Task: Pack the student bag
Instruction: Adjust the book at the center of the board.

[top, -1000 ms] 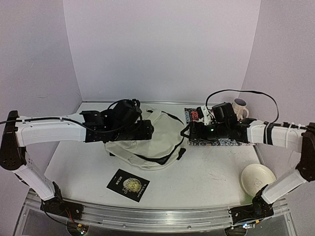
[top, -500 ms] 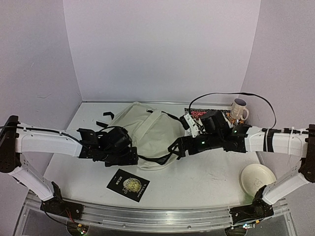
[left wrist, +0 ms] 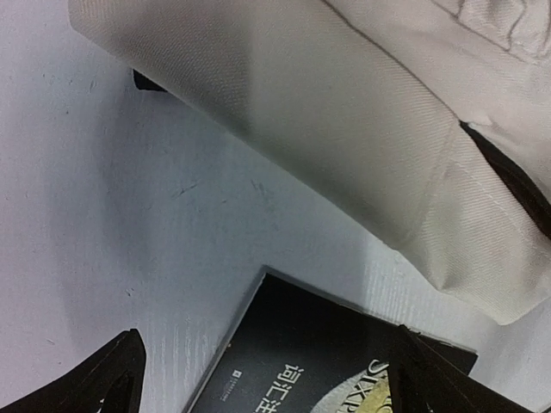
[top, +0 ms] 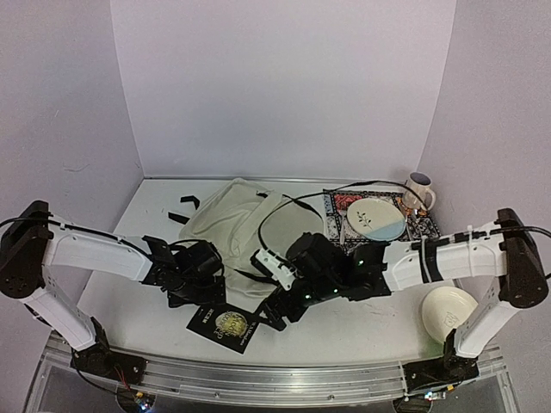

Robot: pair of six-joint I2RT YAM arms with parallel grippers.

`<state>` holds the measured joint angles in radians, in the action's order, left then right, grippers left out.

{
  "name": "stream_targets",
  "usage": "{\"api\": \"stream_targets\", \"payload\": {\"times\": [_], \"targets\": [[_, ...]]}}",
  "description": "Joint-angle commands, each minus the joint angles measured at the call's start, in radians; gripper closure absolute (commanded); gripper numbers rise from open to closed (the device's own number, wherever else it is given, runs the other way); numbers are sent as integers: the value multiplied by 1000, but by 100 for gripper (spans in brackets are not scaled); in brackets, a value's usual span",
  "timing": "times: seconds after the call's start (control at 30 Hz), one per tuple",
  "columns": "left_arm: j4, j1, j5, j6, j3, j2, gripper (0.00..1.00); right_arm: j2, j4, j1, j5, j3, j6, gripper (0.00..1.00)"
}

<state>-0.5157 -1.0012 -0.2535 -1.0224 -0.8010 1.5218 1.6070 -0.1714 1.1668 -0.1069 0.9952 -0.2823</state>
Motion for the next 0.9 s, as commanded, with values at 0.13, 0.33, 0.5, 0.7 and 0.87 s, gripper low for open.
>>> {"api": "stream_targets", "payload": {"times": [0.13,0.33,0.5,0.7,0.87], "targets": [[104,3,141,-15,40,74,2,131,68,77,101,86,61,5],[150,-31,208,-48,42,107,4,164,96,77,144,87,80,4],[156,-66,223,-70,0,132,6,194,110,82,166,83,97,4],[168,-70,218,-109,3,95,12,240,110,121,194,89,136,3],[172,-68,197,-140,26,76,15,305,108,166,221,129,146,2]]}}
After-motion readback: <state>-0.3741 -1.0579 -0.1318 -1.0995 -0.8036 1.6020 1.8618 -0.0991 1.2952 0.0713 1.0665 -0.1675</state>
